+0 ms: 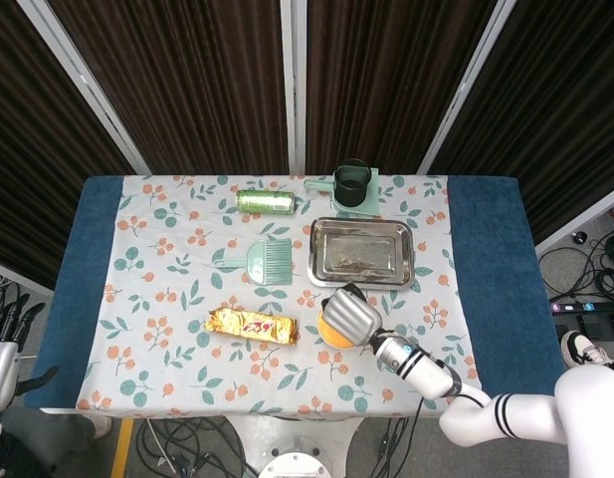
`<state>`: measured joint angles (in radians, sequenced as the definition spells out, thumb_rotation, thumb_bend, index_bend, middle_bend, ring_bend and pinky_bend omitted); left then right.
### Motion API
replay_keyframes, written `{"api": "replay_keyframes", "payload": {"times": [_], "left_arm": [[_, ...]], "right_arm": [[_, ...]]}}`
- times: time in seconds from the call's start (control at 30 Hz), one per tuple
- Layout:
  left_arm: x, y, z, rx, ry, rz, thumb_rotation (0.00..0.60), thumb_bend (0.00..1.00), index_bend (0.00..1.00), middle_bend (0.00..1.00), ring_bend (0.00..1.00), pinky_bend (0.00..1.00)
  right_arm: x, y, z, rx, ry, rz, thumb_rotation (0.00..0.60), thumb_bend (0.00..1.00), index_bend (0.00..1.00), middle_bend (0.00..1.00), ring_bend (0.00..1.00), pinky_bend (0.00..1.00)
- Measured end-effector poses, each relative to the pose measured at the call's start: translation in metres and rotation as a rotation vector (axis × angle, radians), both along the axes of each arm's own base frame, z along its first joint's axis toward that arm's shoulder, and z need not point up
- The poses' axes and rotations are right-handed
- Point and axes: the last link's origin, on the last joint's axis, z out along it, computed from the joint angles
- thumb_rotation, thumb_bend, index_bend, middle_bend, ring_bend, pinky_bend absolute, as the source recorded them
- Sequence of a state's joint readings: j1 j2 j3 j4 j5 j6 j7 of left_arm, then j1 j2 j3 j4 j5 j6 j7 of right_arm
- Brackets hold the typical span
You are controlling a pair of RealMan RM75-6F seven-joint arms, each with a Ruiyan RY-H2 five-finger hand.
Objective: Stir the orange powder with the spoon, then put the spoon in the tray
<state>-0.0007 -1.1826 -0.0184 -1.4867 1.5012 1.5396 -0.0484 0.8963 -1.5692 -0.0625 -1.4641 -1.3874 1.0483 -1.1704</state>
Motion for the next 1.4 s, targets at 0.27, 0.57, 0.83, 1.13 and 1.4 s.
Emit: {"api": "replay_keyframes", "payload": {"times": [0.27, 0.57, 0.83, 1.13, 1.4], "left_arm": [[-0.003, -0.001, 0.0, 0.005, -0.007, 0.003, 0.6, 0.0, 0.17, 0.12, 0.09, 0.06], [-0.002, -0.002, 0.0, 0.008, -0.01, -0.001, 0.6, 0.0, 0.17, 0.12, 0.09, 0.06], [-0.002, -0.004, 0.0, 0.011, -0.011, 0.002, 0.6, 0.0, 0.17, 0.12, 0.09, 0.06], [0.0, -0.003, 0.002, 0.017, -0.013, -0.01, 0.6, 0.0, 0.17, 0.12, 0.09, 0.06], [-0.001, -0.004, 0.001, 0.016, -0.015, -0.011, 0.6, 0.0, 0.17, 0.12, 0.09, 0.06]], "right_arm": [[0.0, 0.005, 0.004, -0.11, 0.087, 0.14, 0.6, 0.58, 0.88, 0.98, 1.0, 1.0], [0.014, 0.023, 0.014, -0.076, 0.02, 0.136, 0.6, 0.58, 0.88, 0.99, 1.0, 1.0], [0.005, 0.023, -0.001, -0.09, 0.103, 0.155, 0.6, 0.58, 0.9, 0.99, 1.0, 1.0], [0.002, 0.016, 0.005, -0.17, 0.137, 0.129, 0.6, 0.58, 0.92, 1.0, 1.0, 1.0], [0.011, 0.027, 0.012, -0.174, 0.098, 0.161, 0.6, 0.59, 0.95, 1.0, 1.0, 1.0]]}}
